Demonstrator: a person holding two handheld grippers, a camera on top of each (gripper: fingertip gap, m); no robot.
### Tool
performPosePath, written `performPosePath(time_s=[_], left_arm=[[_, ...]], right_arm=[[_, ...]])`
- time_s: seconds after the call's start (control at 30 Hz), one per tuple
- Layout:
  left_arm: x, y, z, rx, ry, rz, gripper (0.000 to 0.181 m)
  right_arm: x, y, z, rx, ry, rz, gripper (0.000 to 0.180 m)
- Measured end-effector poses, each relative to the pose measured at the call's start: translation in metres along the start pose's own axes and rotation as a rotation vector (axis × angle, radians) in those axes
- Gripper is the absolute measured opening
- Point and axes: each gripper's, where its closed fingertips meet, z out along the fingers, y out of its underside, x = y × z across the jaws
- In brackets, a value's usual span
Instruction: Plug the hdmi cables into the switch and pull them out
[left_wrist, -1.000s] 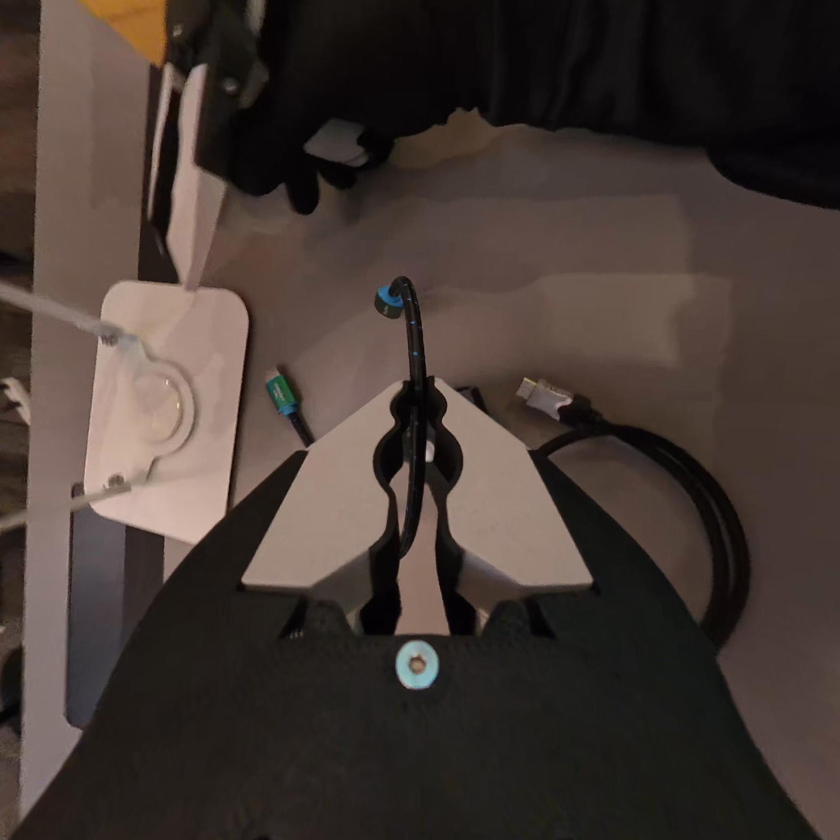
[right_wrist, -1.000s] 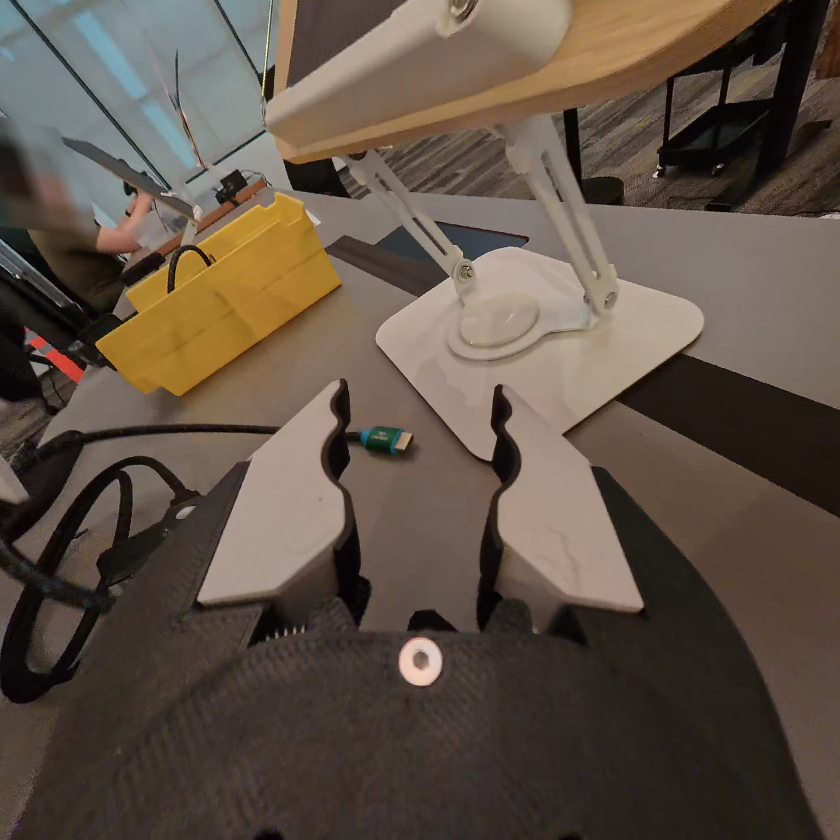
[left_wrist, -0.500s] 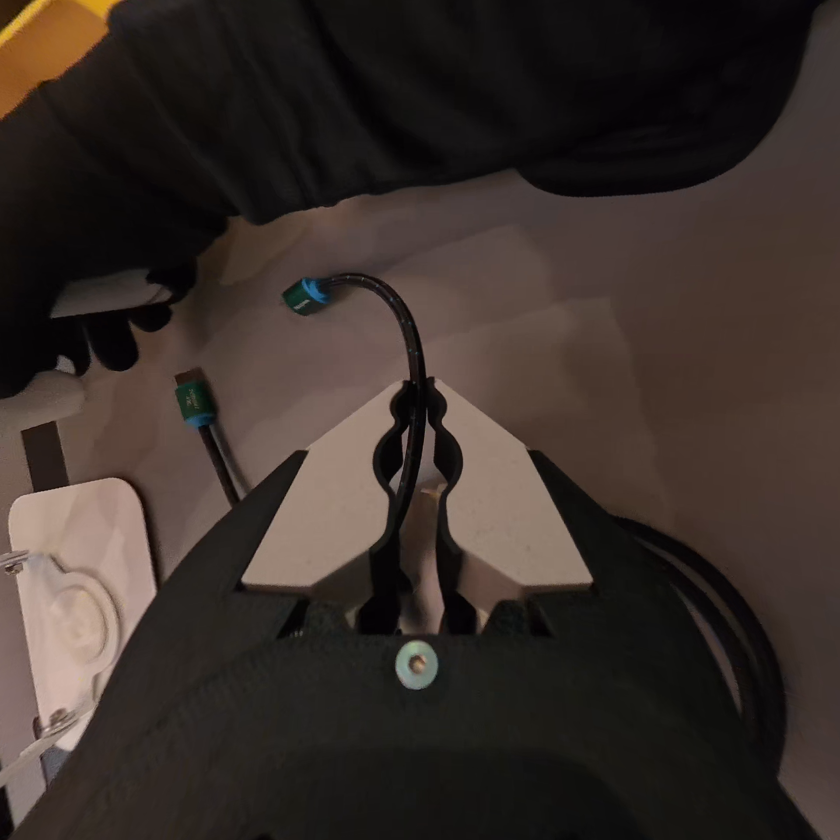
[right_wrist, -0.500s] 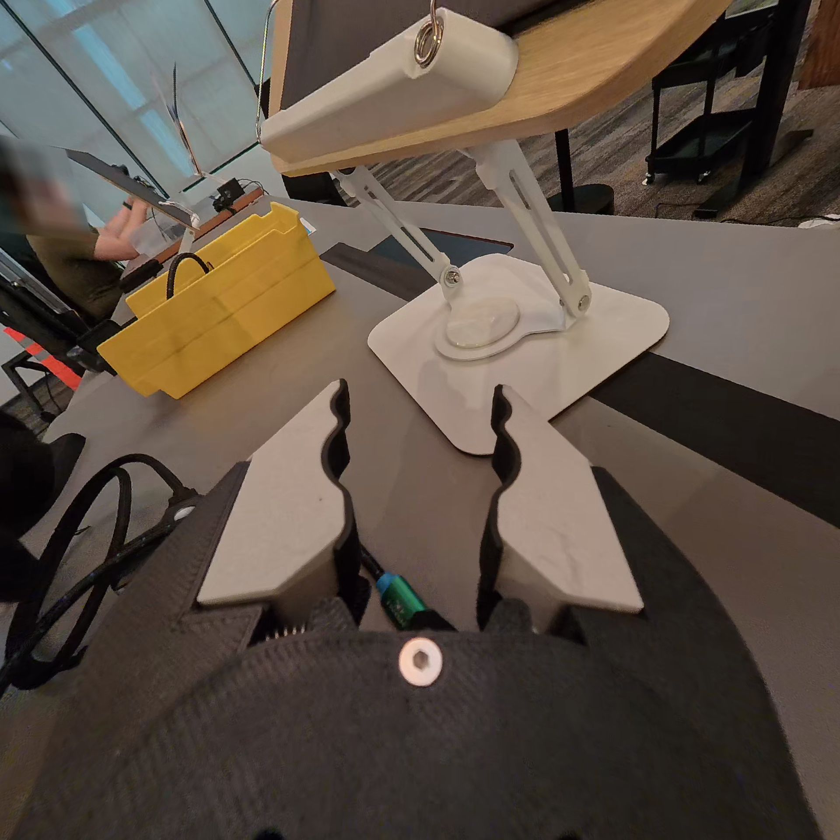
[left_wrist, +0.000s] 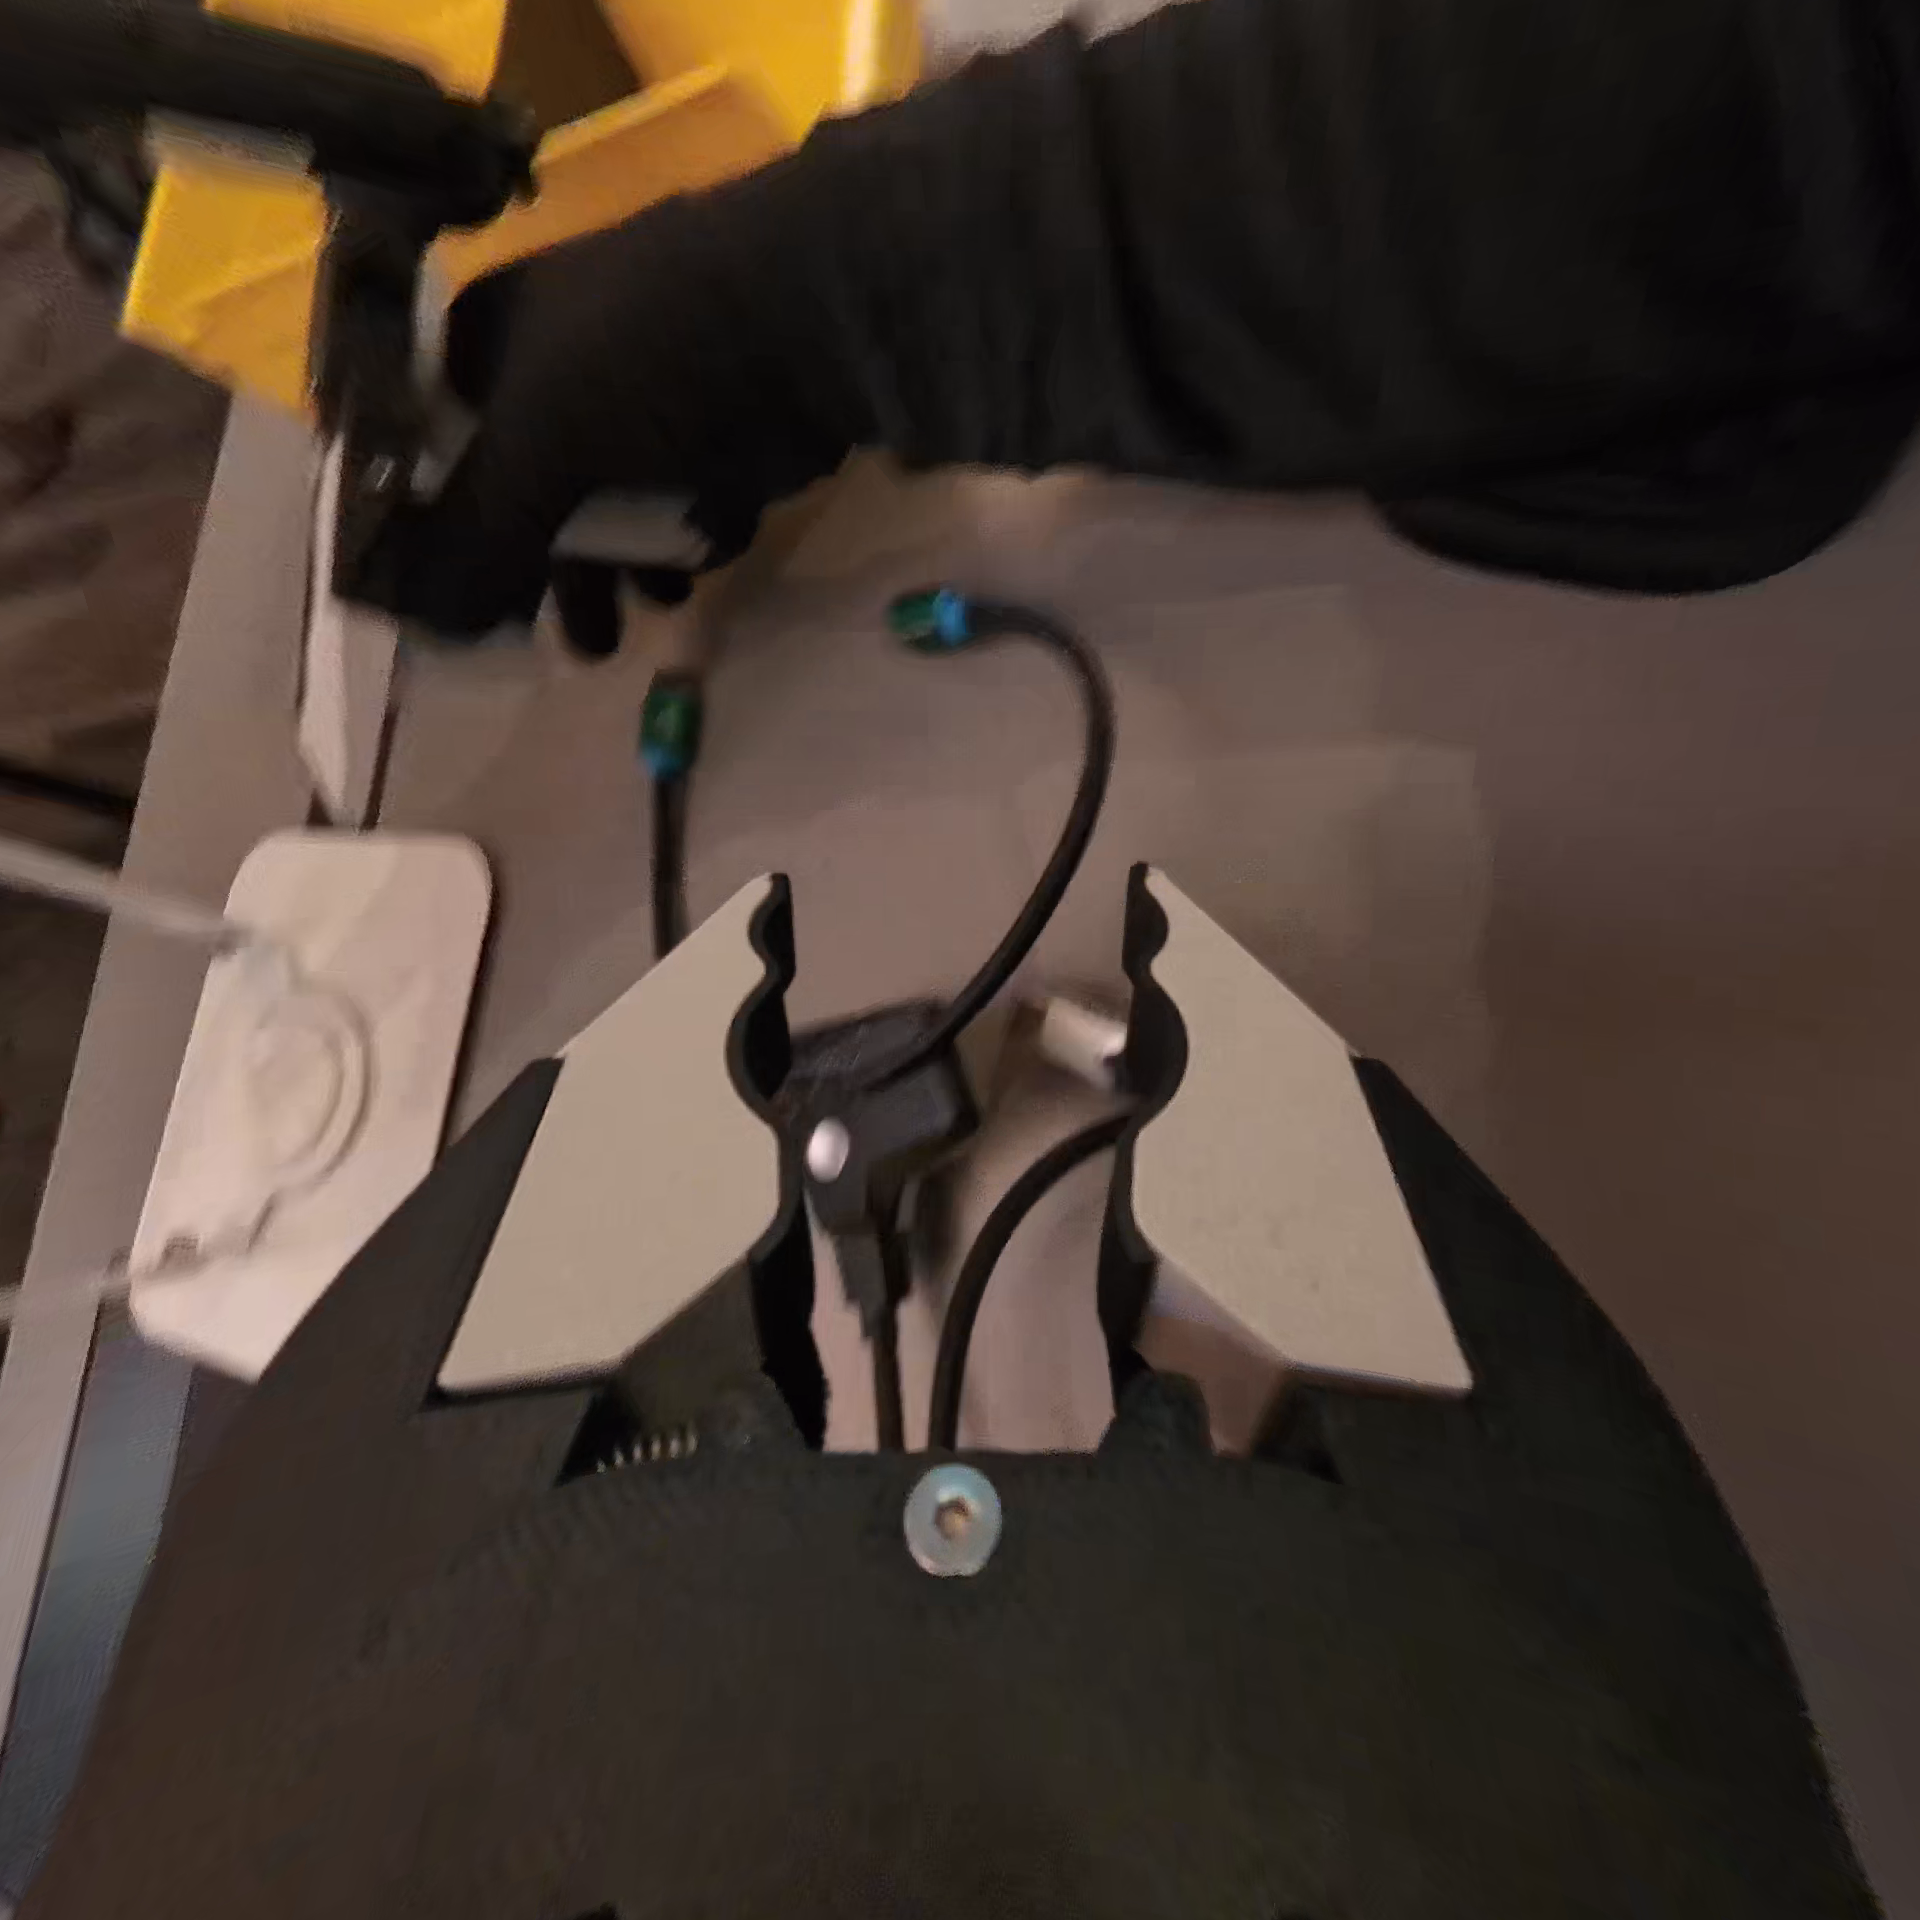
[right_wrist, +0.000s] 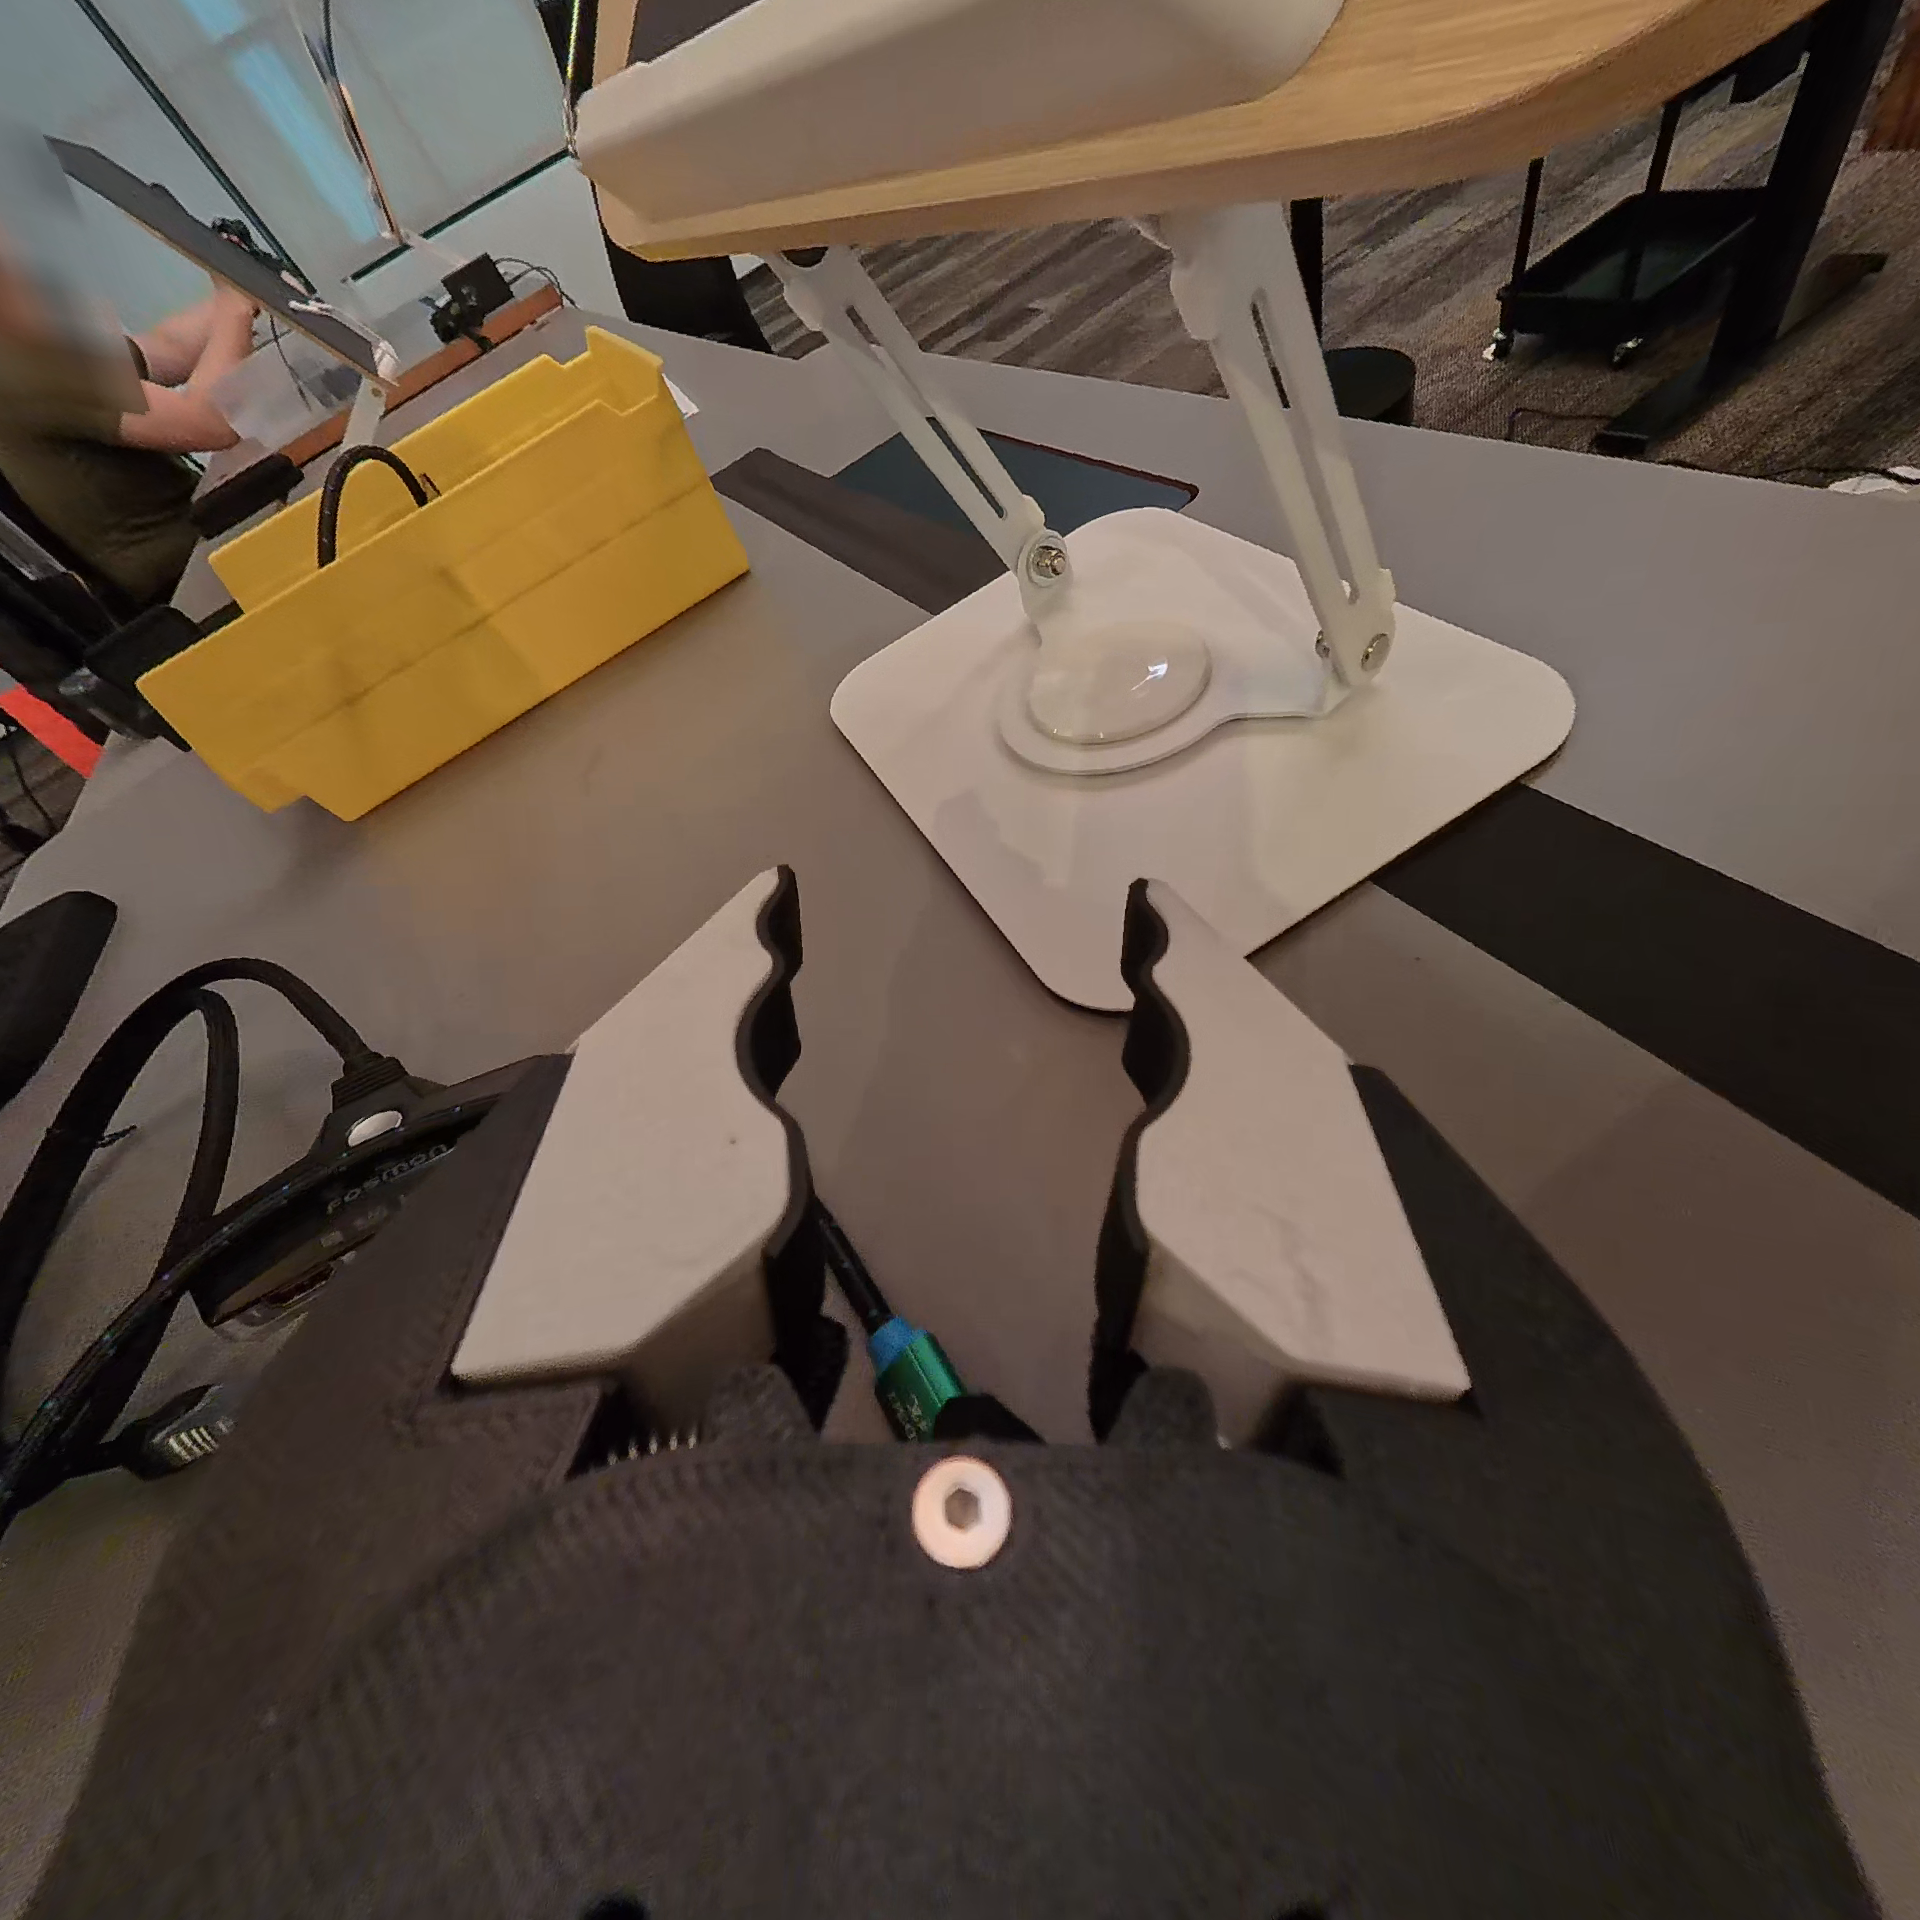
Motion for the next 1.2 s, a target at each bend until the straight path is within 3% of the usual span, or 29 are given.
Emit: performPosePath(time_s=[0.13,0.27,0.37,0.5,0.83,1.0,1.1,1.2], left_arm=[[-0.02,0.074,-0.01,-0.243,-0.005,-0.168,0.063],[-0.013,0.141,-0.008,-0.437,0.026,-0.221,0.058],[-0.008,0.164,-0.004,-0.499,0.032,-0.221,0.038],[-0.008,0.171,-0.008,-0.504,0.018,-0.178,0.005],[-0.006,0.216,-0.055,-0.666,0.047,-0.184,0.005],[-0.014,0.204,-0.065,-0.58,0.046,-0.318,0.036],[-0.022,0.188,-0.068,-0.513,0.036,-0.343,0.046],[-0.027,0.173,-0.066,-0.483,0.047,-0.326,0.044]], right_arm=[[0.001,0.001,0.001,0.0,-0.002,0.008,0.061],[0.002,0.002,0.001,0.0,-0.002,0.011,0.061],[0.002,0.003,0.001,-0.002,-0.001,0.011,0.061],[0.003,0.004,0.001,-0.003,0.0,0.013,0.061],[0.002,0.003,0.001,-0.002,-0.001,0.011,0.06],[0.002,0.001,0.0,0.005,0.001,0.011,0.06],[0.003,-0.001,-0.002,0.013,0.002,0.016,0.06],[0.004,-0.002,-0.003,0.022,0.002,0.019,0.06]])
